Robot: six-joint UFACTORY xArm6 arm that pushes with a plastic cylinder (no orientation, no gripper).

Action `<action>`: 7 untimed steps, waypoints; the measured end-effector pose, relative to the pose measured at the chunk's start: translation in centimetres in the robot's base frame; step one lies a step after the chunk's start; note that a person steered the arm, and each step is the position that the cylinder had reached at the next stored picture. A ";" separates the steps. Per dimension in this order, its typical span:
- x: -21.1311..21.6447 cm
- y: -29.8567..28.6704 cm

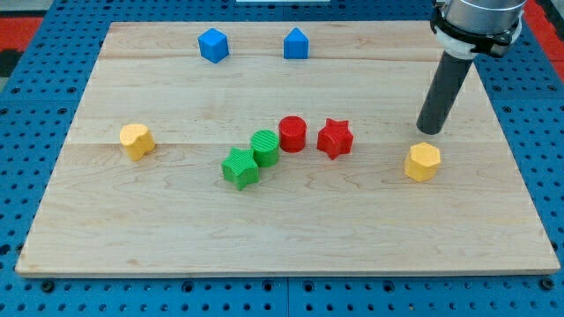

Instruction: Push the yellow hexagon into the red star

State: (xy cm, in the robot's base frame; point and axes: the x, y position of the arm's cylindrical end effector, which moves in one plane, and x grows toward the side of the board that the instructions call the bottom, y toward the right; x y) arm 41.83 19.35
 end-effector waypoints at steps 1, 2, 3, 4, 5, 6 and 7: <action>0.0 0.0; 0.0 -0.2; 0.5 -2.2; 3.1 -2.3; 3.2 2.9; 6.0 3.4; 6.1 -1.0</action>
State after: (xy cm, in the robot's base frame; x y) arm 47.94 18.37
